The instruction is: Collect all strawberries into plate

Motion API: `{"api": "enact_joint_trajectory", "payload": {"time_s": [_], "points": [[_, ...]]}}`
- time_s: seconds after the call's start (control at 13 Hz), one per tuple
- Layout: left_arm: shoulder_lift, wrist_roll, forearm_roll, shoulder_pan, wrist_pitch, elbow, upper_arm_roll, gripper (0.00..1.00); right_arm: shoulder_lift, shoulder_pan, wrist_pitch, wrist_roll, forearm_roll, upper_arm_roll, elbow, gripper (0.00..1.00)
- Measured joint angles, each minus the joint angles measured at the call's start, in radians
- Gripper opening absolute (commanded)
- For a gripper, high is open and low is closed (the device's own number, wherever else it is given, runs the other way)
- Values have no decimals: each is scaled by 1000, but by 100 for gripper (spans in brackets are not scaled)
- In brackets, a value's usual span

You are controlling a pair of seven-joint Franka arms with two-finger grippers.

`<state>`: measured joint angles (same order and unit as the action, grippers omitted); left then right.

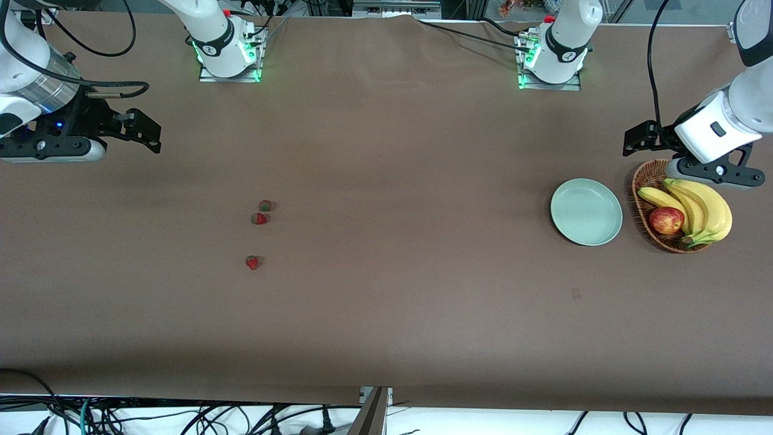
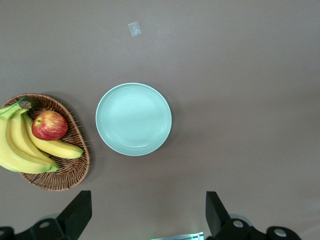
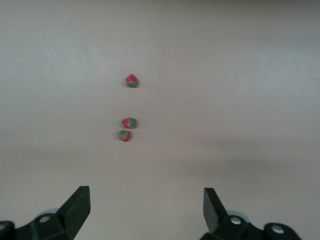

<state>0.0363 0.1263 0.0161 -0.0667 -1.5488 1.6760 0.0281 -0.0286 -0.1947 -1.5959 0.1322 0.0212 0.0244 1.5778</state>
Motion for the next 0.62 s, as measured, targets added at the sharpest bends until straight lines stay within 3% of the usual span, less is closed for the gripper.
{"api": "enact_joint_trajectory", "payload": {"time_s": [0.39, 0.62], "points": [[0, 0, -18, 0, -10, 0, 0, 100, -14, 0, -38, 0, -2, -2, 0, 100], [0, 0, -22, 0, -12, -1, 0, 100, -125, -11, -54, -18, -2, -19, 7, 100]]}}
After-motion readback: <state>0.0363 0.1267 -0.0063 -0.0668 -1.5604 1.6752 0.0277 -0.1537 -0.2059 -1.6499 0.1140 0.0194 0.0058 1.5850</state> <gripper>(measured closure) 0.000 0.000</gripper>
